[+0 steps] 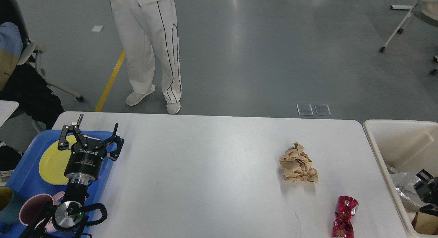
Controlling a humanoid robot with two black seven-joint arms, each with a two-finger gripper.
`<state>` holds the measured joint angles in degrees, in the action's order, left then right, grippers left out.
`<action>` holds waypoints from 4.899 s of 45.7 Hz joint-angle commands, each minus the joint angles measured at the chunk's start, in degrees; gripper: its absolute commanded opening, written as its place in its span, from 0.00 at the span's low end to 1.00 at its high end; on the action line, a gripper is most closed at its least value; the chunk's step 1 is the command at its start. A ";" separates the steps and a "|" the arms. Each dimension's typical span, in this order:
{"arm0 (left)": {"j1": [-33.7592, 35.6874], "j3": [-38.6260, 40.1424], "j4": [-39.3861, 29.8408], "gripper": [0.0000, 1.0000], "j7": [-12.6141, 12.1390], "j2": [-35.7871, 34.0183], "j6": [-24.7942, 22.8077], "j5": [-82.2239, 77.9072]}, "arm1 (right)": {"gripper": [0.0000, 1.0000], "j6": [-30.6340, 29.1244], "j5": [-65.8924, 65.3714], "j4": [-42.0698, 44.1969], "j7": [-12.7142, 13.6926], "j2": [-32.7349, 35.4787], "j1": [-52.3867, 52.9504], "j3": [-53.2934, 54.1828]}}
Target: Tidy desktop
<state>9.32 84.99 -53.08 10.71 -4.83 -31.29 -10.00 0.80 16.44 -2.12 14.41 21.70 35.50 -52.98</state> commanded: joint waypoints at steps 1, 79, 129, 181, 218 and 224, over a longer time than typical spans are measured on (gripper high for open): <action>0.00 0.00 0.00 0.96 -0.07 0.00 0.00 -0.02 | 0.00 2.45 0.00 0.19 0.01 -0.87 -1.57 0.07; 0.00 0.00 0.00 0.96 0.02 0.00 0.00 -0.02 | 1.00 -4.31 -21.62 -44.62 4.40 13.72 34.44 -5.02; 0.00 0.00 0.00 0.96 0.02 0.00 0.00 0.07 | 1.00 -46.60 -8.79 -91.48 3.79 -5.09 107.76 -18.56; 0.00 0.00 0.00 0.96 -0.07 0.00 0.00 -0.02 | 1.00 -24.27 -8.00 -83.41 -4.30 -1.66 80.27 -16.91; 0.00 0.00 0.00 0.96 -0.07 0.00 0.00 -0.02 | 1.00 -22.51 -4.13 -34.37 -3.77 -19.33 37.99 -9.42; 0.00 0.00 0.00 0.96 -0.07 0.00 0.00 -0.02 | 1.00 -22.25 -4.31 -30.31 -3.77 -19.68 34.11 -7.84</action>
<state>9.34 84.99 -53.09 10.64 -4.83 -31.29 -10.04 -21.73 12.30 -35.58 10.65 2.41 72.67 -62.01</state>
